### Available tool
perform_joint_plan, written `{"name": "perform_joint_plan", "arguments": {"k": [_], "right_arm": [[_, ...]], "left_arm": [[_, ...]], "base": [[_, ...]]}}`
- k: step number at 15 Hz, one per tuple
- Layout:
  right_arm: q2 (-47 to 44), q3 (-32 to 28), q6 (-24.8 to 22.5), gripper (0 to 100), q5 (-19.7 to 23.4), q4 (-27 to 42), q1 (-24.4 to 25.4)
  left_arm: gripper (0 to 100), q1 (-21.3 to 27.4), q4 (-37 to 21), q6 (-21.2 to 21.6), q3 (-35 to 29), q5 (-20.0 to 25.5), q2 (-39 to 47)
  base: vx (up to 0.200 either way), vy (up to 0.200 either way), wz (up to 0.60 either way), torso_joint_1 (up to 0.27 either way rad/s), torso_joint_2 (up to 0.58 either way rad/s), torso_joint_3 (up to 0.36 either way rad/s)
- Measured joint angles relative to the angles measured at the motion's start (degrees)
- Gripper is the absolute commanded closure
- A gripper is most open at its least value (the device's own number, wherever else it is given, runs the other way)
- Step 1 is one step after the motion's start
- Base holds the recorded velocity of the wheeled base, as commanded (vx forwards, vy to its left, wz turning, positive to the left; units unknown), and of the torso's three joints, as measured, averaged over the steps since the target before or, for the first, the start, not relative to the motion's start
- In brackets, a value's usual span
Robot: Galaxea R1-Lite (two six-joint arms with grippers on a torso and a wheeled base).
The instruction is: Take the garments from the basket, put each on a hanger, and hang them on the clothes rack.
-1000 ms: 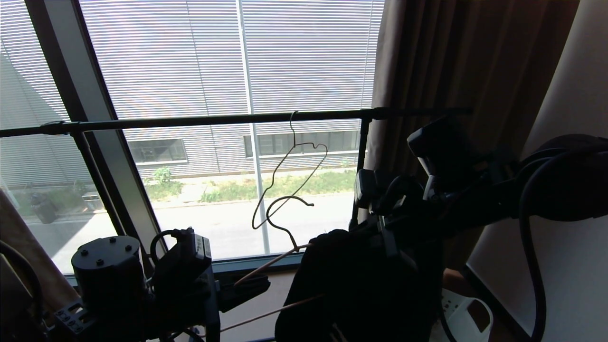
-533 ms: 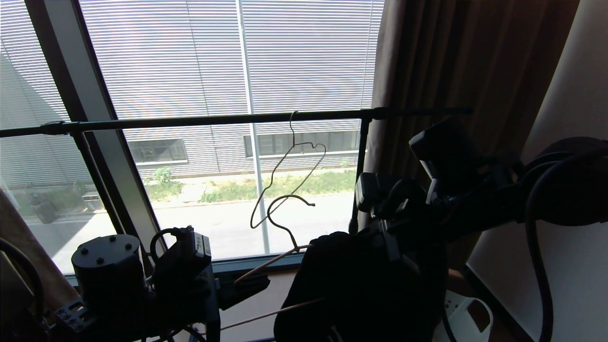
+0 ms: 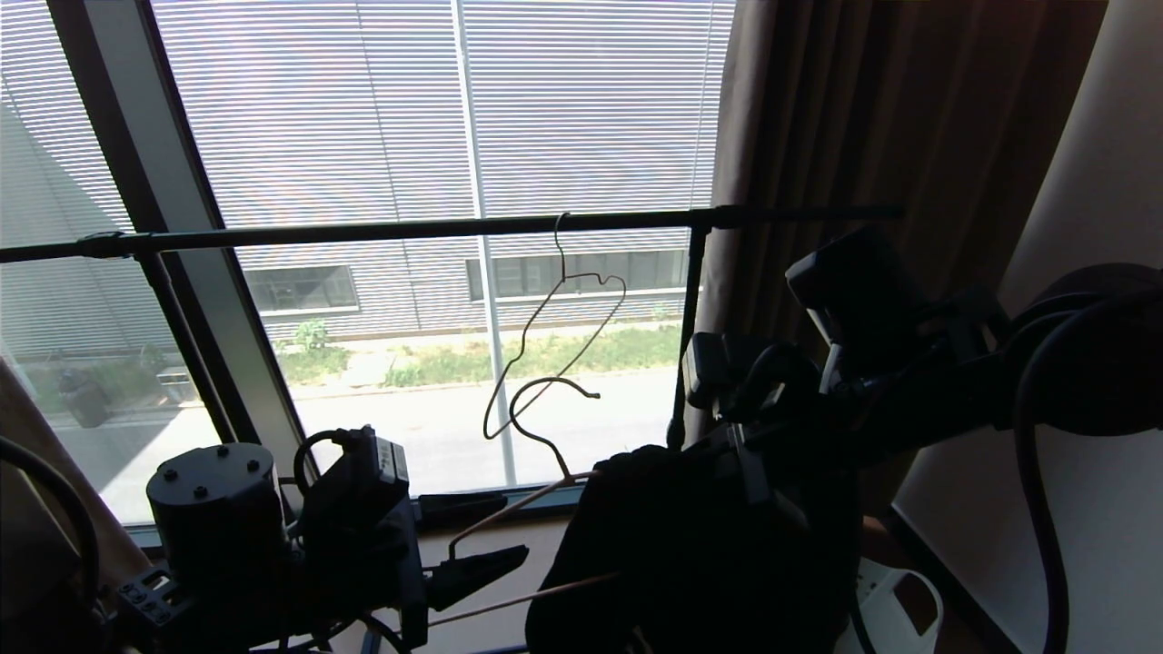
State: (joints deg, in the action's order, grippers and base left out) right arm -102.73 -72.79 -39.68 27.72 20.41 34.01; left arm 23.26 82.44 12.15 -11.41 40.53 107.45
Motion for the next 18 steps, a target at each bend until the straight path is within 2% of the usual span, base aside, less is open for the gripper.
{"name": "perform_joint_plan", "arguments": {"k": [6, 9, 12, 13, 14, 18], "right_arm": [[0.0, 0.3, 1.0, 100, 0.0, 0.1, 0.0], [-0.2, 0.4, 3.1, 100, -0.9, -0.1, 0.0], [-0.2, 0.3, 8.6, 100, -3.0, -0.1, 0.0], [-0.1, 0.4, 11.8, 100, -3.1, -0.4, 0.0], [0.0, 0.6, 13.2, 100, -3.1, -0.8, 0.0], [3.1, 4.4, 20.7, 100, -3.0, -9.3, 0.0]], "left_arm": [[0, -2.9, 1.7, -0.2, -0.4, -0.7, -0.5], [0, -5.8, 4.5, -2.0, -0.7, -3.0, -1.4], [0, -9.4, 5.1, -8.3, 1.1, -3.2, -5.7], [0, -10.3, 5.1, -9.2, 1.8, -3.2, -6.4], [0, -12.1, 5.0, -10.7, 3.1, -3.2, -7.7], [0, -15.8, 5.0, -17.5, 7.3, -2.8, -9.0]], "base": [[0.000, 0.000, 0.00, 0.000, 0.00, 0.000], [0.000, 0.000, 0.00, 0.000, 0.00, 0.000], [0.000, 0.000, 0.00, 0.000, 0.00, 0.000], [0.000, 0.000, 0.00, 0.000, 0.00, 0.000], [0.000, 0.000, 0.00, 0.000, 0.00, 0.000], [0.000, 0.000, 0.00, 0.000, 0.00, 0.000]]}}
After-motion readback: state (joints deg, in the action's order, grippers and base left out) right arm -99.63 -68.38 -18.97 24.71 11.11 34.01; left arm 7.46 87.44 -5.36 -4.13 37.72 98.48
